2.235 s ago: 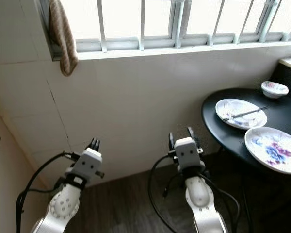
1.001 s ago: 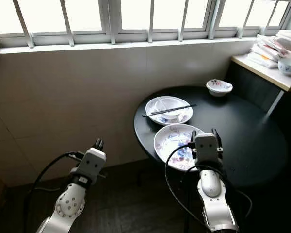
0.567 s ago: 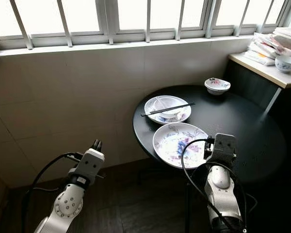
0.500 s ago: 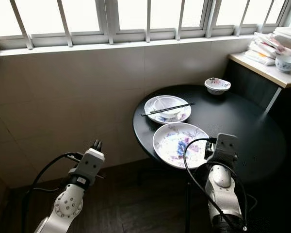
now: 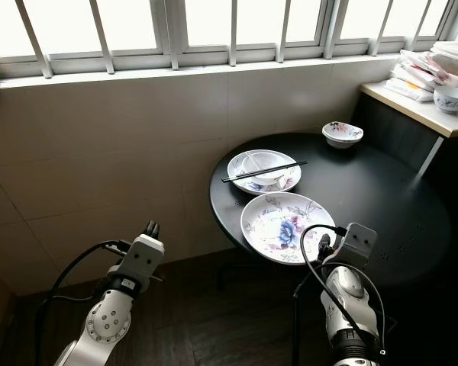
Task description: Kitchen organization
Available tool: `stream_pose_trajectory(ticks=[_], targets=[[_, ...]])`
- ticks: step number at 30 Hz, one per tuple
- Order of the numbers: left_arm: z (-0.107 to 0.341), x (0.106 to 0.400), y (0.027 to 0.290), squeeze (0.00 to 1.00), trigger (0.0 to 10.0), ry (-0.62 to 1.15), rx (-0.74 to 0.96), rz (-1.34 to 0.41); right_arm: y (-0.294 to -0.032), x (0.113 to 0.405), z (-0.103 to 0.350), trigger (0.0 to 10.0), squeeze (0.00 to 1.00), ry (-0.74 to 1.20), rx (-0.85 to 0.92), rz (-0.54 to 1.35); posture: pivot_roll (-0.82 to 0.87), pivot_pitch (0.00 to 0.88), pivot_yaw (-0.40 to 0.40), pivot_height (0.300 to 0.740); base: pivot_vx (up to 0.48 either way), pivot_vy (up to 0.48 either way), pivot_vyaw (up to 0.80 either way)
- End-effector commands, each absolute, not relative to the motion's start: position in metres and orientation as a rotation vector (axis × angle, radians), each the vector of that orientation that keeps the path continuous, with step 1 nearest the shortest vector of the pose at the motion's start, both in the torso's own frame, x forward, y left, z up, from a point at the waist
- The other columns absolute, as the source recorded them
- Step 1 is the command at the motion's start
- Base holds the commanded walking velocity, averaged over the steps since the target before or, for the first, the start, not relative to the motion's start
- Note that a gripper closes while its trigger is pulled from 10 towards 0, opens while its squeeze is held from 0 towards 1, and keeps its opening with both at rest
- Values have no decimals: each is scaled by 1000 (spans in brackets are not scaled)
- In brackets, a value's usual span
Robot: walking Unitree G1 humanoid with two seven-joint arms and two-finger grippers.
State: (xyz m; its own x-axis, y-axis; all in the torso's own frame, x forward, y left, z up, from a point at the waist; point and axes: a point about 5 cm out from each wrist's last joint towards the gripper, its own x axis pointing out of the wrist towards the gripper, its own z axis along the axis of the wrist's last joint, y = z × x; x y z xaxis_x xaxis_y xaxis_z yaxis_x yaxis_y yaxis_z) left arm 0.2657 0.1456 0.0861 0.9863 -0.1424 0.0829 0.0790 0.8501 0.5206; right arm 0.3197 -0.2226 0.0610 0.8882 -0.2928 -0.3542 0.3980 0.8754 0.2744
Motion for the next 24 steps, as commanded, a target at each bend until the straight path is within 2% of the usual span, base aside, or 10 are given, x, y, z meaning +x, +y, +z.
stream_pose_trajectory(ticks=[1,15,16,19,20,21,22,23,24], targets=[[86,267,148,0,10000,-123,545,-112,-218,322,58,10000,0,342,419,-347,-48,0,-24,740,0,0,0],[85,268,148,0,10000,-119,551,-113,-202,324,48,10000,0,439,648,-273,-47,0,-23,740,0,0,0],[85,268,148,0,10000,-119,551,-113,-200,325,47,8902,0,446,667,-260,-48,0,-23,740,0,0,0],[85,268,148,0,10000,-118,551,-114,-197,325,47,8431,0,456,692,-242,-48,0,-23,740,0,0,0],[85,268,148,0,10000,-118,552,-114,-196,325,47,7333,0,459,703,-235,-49,0,-23,740,0,0,0],[84,268,148,0,10000,-117,552,-114,-194,325,46,4745,0,476,708,-223,-51,0,-23,740,0,0,0],[84,269,148,0,10000,-117,552,-114,-191,325,44,4471,0,497,710,-207,-52,0,-24,740,0,0,0],[84,269,147,0,10000,-115,552,-115,-187,324,42,3765,0,521,723,-179,-50,0,-24,740,0,0,0],[83,269,147,0,10000,-114,553,-115,-186,324,42,3765,0,525,727,-172,-50,0,-24,740,0,0,0]])
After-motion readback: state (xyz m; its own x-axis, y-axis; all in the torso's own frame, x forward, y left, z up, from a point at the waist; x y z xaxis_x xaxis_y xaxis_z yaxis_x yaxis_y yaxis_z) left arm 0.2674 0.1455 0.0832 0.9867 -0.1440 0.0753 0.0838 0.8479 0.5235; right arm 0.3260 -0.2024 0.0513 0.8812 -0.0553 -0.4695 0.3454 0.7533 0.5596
